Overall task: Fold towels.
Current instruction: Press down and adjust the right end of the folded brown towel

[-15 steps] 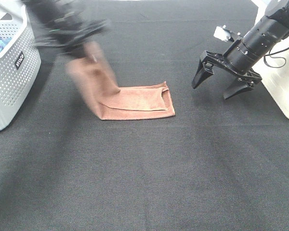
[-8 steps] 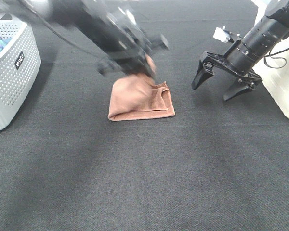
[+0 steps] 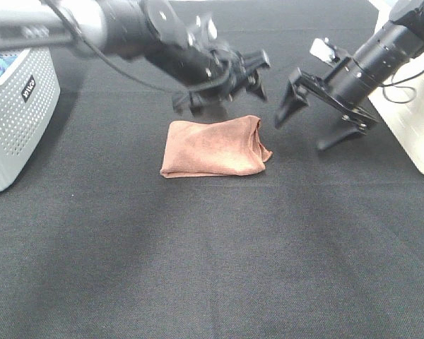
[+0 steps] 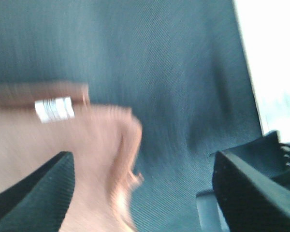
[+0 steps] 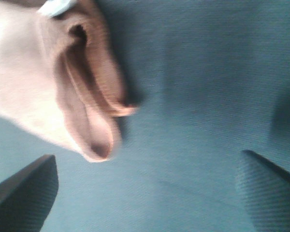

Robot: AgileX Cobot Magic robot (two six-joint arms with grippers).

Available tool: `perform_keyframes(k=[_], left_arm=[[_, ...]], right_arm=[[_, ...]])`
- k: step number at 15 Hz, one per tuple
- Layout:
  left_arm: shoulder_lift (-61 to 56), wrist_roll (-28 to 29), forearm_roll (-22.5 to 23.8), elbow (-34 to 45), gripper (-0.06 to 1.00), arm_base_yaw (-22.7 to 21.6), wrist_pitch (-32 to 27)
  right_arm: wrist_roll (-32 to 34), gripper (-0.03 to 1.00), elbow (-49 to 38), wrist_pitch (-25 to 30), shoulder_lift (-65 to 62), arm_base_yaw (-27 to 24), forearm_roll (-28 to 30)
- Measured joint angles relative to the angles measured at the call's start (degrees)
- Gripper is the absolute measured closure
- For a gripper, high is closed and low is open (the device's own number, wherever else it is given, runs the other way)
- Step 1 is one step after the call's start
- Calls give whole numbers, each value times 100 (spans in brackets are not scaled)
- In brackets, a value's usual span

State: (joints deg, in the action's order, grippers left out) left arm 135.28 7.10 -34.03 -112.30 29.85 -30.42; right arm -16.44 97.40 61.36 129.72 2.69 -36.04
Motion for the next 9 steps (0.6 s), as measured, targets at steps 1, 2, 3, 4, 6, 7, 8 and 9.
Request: perform_keyframes(k=[1,2,3,4,6,7,8,9], left_arm=[[-109,-223,109,-23,19,-103,-17],[-246,-355,361,-34,19,-252,-52],[-418,-418,762,-40,19,-550,-223],[-476,-441,951,-40,19,-728,-372],[-487,-441,1066,-40,19,-900,-567],[-487,-441,1094,-40,19,-1049,-762],[-487,-441,1112,-40,19,-1146,-911],[-487,-441,1117,-40,19,-1180,-928]], right_arm=[[-206,4,0,86,0,0,-327],[-401,4,0,172,0,17,-710],[-745,4,0,246,0,126,-1335],[-1008,4,0,241,0,258,-1690],[-1283,4,0,206,0,435,-1994],[-1524,4,0,120,6,665,-2269],[-1753,4,0,-46,46,877,-2464],[-1919,4,0,-235,92,1026,-2544]])
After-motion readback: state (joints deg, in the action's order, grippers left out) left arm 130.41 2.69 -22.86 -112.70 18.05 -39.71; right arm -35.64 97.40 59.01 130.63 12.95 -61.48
